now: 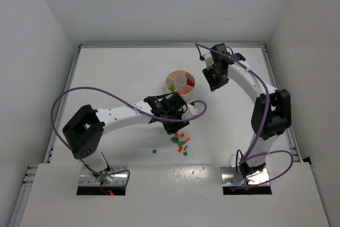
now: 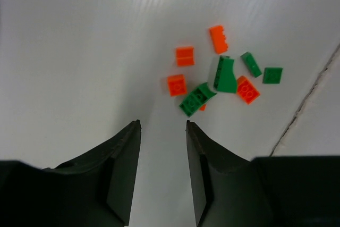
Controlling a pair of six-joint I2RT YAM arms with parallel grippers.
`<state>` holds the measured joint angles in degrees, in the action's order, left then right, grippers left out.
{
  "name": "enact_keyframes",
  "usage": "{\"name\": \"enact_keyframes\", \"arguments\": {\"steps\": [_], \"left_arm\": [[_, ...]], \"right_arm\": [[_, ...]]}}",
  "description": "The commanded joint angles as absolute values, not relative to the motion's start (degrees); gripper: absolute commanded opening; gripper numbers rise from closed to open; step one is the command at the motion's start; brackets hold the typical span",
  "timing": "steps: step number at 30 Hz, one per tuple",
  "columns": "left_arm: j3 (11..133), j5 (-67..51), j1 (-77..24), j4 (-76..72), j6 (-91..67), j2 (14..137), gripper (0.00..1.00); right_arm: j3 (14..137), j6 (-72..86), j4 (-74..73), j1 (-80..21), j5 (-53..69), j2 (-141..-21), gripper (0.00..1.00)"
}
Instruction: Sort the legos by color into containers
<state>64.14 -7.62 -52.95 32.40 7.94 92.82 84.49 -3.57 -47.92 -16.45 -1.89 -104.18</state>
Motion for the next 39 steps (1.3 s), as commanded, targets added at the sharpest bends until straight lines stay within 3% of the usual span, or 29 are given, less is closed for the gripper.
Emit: {"name": "enact_keyframes", "arguments": {"steps": [1,4,7,39], "left_arm": [[66.9,-5.5,-56.3,30.5,4.5,94.1,0.46],[67.4,-5.5,-57.8,30.5,3.9,94.7,0.55],[67.9,-5.5,-58.4,30.5,3.9,96.8,0.58],[69.5,-5.0,-54.7,30.0,1.6,106.3,0.50]], "right_arm": [[83.6,-2.8,-46.0,-14.6,-1.9,-100.1,0.35],[82.4,-3.3,-46.0,-14.0,-1.9,-99.6,0.35],[81.8,-3.3,-45.4,-13.4,-1.4,-98.4,0.39],[81.3,-3.3,-45.4,-11.3,-0.4,-97.8,0.39]]}}
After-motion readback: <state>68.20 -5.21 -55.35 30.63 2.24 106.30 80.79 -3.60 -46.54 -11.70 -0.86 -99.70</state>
